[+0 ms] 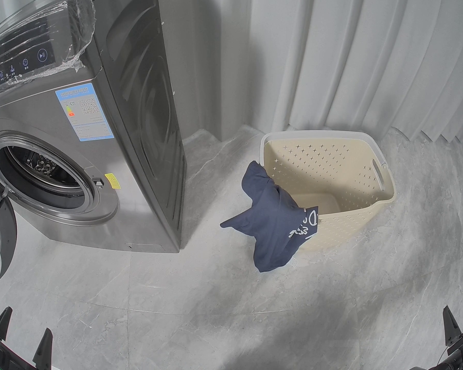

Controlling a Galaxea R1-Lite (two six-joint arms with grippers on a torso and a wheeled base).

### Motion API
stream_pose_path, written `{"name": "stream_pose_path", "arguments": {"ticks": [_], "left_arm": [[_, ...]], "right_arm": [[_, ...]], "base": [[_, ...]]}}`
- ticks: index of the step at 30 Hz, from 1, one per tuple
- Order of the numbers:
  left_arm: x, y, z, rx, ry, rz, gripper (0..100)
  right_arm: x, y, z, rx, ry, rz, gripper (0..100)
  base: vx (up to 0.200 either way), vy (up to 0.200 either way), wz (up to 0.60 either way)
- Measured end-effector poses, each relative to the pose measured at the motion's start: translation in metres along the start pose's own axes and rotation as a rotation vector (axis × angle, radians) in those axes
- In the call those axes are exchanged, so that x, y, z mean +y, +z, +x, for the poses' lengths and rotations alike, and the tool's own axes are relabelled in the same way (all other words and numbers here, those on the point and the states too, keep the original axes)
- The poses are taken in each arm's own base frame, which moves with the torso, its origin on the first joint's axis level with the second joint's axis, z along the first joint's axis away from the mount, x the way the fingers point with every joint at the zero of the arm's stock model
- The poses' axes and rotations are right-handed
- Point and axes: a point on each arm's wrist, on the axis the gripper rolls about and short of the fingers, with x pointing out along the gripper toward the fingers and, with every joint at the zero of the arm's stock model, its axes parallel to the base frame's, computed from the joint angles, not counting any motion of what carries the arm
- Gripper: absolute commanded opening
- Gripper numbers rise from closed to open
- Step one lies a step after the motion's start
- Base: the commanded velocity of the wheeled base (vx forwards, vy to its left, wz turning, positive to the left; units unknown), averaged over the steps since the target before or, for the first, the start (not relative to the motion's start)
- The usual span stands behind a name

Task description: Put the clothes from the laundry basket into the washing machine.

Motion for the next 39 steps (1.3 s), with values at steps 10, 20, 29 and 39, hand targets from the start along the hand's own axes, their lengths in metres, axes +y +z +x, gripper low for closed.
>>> {"name": "stream_pose_path", "arguments": {"ticks": [10, 20, 29, 39], "left_arm": [[0.000, 0.000, 0.000, 0.000, -0.001, -0.002, 100], [0.000, 0.000, 0.000, 0.002, 0.000, -0.003, 100], [0.000, 0.000, 0.000, 0.002, -0.004, -0.002, 100], [0.000, 0.000, 0.000, 0.001, -0.004, -0.002, 100]], "right_arm": [[0.000, 0.000, 0.000, 0.000, 0.000, 0.000, 100], [0.000, -0.001, 0.000, 0.006, 0.007, -0.013, 100], [0.000, 0.000, 0.000, 0.003, 0.006, -0.012, 100], [0.001, 0.016, -0.004, -0.070, 0.025, -0.006, 100]], "base": [[0.000, 0.000, 0.00], [0.000, -0.100, 0.00], [0.133, 0.000, 0.00], [0.160, 0.000, 0.00]]}}
